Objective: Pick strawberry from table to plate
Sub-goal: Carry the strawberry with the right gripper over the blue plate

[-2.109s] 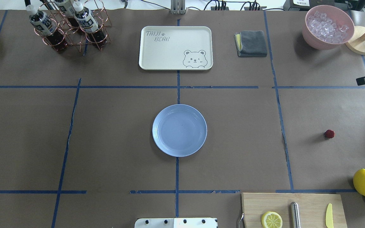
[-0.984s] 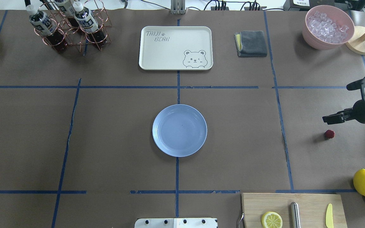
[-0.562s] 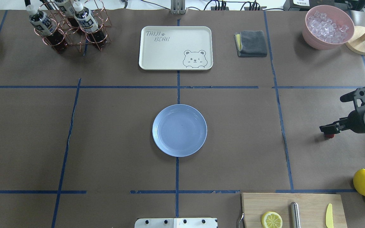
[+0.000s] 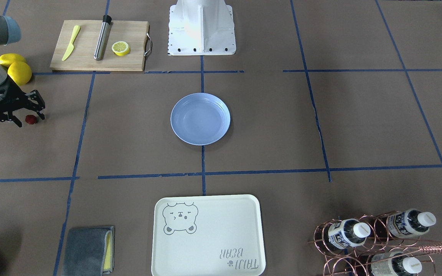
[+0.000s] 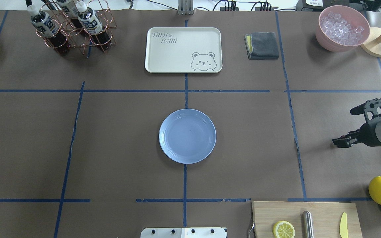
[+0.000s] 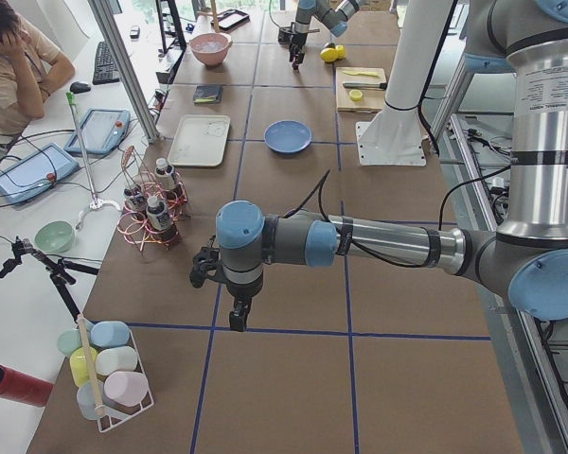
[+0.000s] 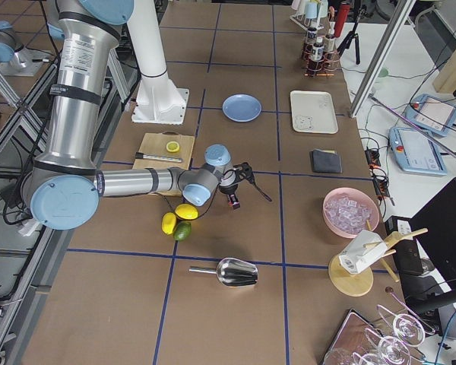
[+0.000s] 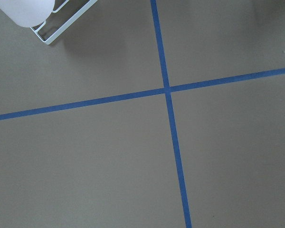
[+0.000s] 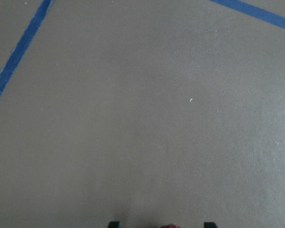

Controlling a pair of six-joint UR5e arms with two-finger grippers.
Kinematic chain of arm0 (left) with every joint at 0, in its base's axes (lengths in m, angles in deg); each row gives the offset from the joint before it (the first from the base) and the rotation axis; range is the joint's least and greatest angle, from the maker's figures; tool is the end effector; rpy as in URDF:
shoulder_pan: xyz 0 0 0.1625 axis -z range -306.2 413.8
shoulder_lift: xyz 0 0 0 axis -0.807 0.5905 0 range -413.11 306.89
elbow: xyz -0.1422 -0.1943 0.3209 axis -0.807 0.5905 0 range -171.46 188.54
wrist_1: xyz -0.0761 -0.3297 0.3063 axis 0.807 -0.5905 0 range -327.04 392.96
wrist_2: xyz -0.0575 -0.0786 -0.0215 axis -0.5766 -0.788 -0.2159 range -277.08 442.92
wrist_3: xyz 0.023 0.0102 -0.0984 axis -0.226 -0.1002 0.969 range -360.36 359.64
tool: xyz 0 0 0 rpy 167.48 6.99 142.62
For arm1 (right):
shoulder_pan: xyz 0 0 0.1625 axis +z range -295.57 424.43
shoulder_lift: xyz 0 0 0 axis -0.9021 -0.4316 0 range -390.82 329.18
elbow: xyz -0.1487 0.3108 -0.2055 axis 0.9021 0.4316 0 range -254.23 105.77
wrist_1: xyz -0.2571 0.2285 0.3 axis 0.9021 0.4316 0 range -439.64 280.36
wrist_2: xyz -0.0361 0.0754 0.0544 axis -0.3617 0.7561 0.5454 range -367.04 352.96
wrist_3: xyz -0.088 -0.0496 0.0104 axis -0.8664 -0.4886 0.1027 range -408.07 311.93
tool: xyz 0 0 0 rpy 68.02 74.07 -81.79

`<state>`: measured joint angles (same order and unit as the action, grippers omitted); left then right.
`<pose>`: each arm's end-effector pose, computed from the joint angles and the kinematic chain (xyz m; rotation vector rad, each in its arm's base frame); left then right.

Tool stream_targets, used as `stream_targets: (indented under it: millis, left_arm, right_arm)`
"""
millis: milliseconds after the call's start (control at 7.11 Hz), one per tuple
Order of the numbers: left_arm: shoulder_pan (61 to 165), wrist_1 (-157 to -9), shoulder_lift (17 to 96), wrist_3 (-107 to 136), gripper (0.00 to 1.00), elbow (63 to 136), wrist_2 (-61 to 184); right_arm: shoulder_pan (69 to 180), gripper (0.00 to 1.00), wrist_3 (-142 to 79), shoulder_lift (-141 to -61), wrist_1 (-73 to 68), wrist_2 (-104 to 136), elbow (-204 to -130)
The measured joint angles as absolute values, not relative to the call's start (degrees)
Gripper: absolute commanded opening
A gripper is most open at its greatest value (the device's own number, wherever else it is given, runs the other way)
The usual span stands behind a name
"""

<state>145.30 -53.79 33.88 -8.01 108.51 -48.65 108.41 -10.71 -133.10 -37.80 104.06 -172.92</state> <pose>-0.0793 -0.5148 0.5797 0.1196 0.7185 0.1262 -0.2838 -0.4084 0.5794 0.3426 -0.7744 -0.2852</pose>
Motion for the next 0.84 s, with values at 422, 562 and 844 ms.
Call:
stream_targets:
  millis: [422, 562, 844]
  left_arm:
    - [145.3, -53.79, 33.9, -8.01, 1.0, 108.67, -48.65]
    - [145.3, -53.77, 33.9, -8.01, 1.0, 108.76, -48.65]
    - [145.3, -53.72, 33.9, -8.01, 1.0, 108.88, -48.65]
  right_arm:
    - [108.2, 0.0, -10.27, -131.8, -37.03, 103.43, -175.79]
    - [108.12, 0.0, -8.78, -129.09, -34.09, 103.23, -178.02]
    - [106.67, 0.0, -2.0, -118.95, -21.5, 102.89, -182.81]
